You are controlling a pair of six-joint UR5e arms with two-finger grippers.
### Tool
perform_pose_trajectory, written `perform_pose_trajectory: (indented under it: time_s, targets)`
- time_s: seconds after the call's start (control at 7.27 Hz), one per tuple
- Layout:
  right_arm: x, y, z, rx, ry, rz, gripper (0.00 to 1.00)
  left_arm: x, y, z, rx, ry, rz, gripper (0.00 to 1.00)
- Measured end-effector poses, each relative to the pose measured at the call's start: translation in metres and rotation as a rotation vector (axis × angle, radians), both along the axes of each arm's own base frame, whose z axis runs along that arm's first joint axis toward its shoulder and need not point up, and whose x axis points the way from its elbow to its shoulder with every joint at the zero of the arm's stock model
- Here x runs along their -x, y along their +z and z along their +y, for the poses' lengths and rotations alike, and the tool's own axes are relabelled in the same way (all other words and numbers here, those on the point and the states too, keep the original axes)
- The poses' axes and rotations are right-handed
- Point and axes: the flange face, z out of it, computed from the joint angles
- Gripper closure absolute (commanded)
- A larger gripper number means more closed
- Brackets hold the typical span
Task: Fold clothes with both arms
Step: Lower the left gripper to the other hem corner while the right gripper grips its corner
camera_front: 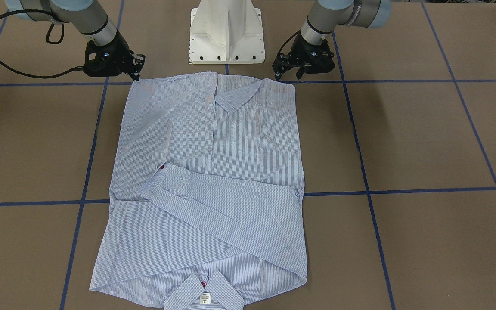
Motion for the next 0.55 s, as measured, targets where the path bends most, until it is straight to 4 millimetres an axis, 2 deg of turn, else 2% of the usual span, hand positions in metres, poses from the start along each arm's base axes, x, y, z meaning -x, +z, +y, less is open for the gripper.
perform_pose_trajectory:
  time_s: [0.55]
  targets:
    - [0.0035,-0.0076,-0.0014,-0.004,-0.001,-0.014,1.00,-0.0028,0.0135,-0.0029,0.018,-0.012,-0.080,0.32]
